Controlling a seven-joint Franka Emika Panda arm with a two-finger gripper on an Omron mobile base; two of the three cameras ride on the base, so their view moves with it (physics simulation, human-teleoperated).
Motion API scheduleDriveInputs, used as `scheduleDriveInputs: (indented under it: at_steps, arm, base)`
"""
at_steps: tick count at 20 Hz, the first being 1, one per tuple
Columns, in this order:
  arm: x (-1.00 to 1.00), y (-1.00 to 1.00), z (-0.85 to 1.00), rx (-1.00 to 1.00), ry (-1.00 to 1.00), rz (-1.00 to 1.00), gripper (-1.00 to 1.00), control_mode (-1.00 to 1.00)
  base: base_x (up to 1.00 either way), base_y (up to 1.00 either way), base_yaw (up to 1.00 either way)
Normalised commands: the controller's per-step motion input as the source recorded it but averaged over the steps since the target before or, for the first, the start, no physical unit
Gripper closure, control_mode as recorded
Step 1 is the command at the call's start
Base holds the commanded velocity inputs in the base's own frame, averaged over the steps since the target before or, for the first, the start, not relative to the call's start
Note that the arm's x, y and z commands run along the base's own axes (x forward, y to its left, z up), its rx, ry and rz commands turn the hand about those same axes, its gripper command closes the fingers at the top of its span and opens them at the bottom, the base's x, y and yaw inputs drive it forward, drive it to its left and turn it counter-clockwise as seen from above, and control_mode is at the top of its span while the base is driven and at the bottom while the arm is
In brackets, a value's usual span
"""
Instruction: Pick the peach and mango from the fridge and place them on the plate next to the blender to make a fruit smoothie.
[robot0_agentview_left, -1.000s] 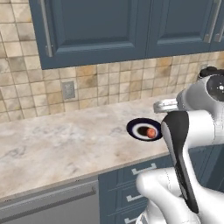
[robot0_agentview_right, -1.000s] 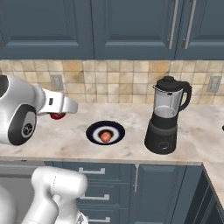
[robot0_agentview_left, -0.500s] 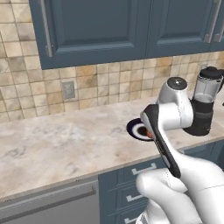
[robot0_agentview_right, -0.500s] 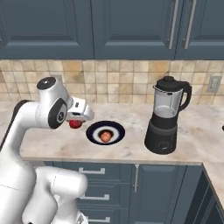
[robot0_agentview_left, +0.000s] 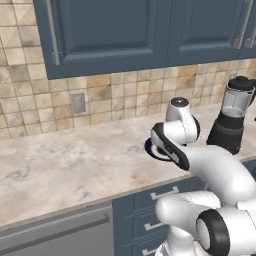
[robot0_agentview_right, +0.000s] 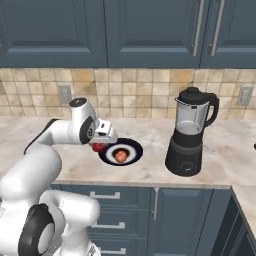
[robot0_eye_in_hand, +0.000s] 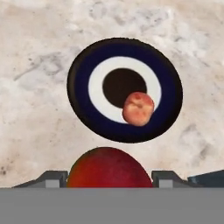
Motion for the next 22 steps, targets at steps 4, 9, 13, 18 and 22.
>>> scheduleDriveInputs:
  at_steps: [4, 9, 13, 18, 22]
  arm:
    - [0.76, -0.24, -0.43, 0.01, 0.11, 0.00, 1.00, -1.00]
    - [0.57, -0.14, -0.35, 0.01, 0.07, 0.00, 1.00, -1.00]
    - [0.48, 0.00, -0.38, 0.00, 0.01, 0.00, 1.00, -1.00]
    - [0.23, 0.00, -0.46, 0.00, 0.00, 0.00, 1.00, -1.00]
    - [0.14, 0.00, -0.54, 0.00, 0.00, 0.00, 1.00, -1.00]
  base:
    - [0.00, 0.00, 0.00]
    - [0.00, 0.00, 0.00]
    - [0.00, 0.00, 0.00]
    - [0.00, 0.00, 0.00]
    - [0.00, 0.00, 0.00]
